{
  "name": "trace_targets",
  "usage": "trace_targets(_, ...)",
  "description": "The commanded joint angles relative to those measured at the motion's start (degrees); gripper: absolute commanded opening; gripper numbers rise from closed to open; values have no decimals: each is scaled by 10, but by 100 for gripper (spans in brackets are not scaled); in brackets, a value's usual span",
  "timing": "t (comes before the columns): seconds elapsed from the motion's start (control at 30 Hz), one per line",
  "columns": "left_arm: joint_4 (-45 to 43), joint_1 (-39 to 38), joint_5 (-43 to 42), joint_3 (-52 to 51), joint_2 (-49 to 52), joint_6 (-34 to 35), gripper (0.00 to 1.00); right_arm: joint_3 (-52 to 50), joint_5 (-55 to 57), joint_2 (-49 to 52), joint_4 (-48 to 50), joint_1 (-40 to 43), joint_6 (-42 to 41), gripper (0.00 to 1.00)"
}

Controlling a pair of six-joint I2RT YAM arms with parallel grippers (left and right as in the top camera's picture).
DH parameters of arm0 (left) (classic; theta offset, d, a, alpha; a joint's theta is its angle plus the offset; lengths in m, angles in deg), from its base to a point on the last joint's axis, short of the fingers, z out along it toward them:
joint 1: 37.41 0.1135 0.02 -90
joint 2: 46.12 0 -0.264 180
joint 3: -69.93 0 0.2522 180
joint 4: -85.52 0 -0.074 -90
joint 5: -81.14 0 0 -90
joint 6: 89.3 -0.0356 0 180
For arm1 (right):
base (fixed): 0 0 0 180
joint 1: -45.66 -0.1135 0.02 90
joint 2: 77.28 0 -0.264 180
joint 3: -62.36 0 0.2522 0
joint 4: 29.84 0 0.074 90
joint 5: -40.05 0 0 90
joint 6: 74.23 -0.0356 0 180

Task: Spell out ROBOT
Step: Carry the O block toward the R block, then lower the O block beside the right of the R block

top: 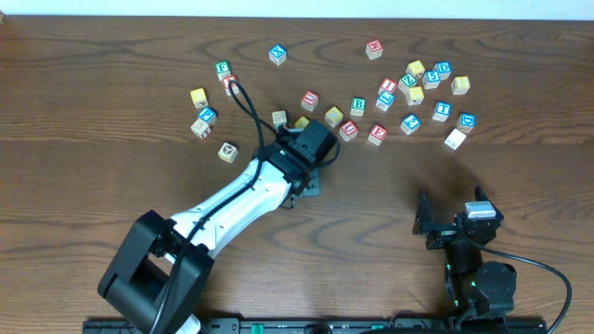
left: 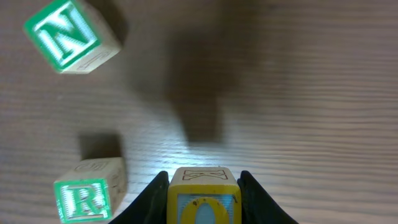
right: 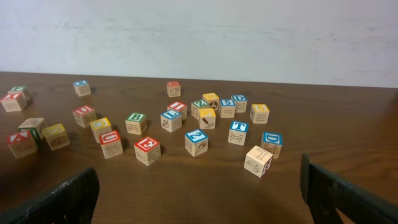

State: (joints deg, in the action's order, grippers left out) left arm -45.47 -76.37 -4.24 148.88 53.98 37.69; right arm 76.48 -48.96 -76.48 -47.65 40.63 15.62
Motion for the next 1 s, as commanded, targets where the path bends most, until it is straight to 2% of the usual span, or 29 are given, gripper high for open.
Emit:
trace_targets(0.0,-14,-1,25,-23,-1,19,7,-1,-3,-1,-2,3,6,99)
trace_targets(0.5,-92,-1,40,-96,-1,12,8,-1,-3,-1,-2,3,6,99)
trace_targets(0.97,-95,-1,55,-103,-1,12,7,0,-3,-1,-2,3,6,99)
